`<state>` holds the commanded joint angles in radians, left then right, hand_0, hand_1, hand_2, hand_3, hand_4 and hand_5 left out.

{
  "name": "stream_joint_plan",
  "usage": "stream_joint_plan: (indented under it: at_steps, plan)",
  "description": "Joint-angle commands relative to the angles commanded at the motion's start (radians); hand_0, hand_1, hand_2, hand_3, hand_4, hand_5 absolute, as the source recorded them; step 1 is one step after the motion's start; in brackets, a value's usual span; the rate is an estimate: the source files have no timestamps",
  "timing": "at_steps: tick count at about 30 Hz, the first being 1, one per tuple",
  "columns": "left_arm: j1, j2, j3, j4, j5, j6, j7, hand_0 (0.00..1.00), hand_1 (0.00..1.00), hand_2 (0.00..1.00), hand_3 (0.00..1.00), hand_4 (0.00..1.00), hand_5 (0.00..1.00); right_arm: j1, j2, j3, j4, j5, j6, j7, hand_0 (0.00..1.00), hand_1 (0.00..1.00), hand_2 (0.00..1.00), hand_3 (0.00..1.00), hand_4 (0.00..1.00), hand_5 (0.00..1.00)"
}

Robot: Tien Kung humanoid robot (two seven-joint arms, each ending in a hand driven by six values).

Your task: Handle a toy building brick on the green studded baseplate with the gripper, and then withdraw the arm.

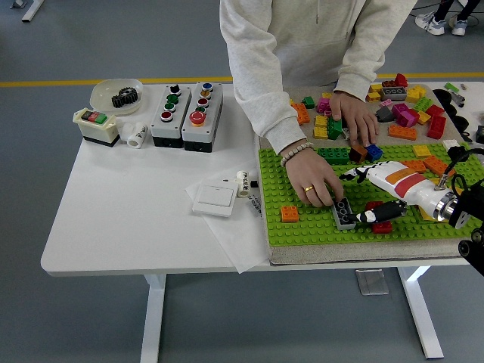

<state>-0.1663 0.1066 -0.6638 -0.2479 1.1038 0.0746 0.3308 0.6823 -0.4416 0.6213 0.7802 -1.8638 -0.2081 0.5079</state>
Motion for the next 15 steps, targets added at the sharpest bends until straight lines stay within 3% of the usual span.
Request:
stream_joint_plan:
  at_steps: [15]
  plan:
    - [0.005, -0.002, -0.002, 0.0, 0.007, -0.001, -0.001, 0.735, 0.741, 0.748, 0.6, 0.667, 0.603, -0.008, -0.009, 0.035, -0.011, -0.005, -0.007, -0.001, 0.731, 0.669, 0.748, 0.804, 0.94, 0.465]
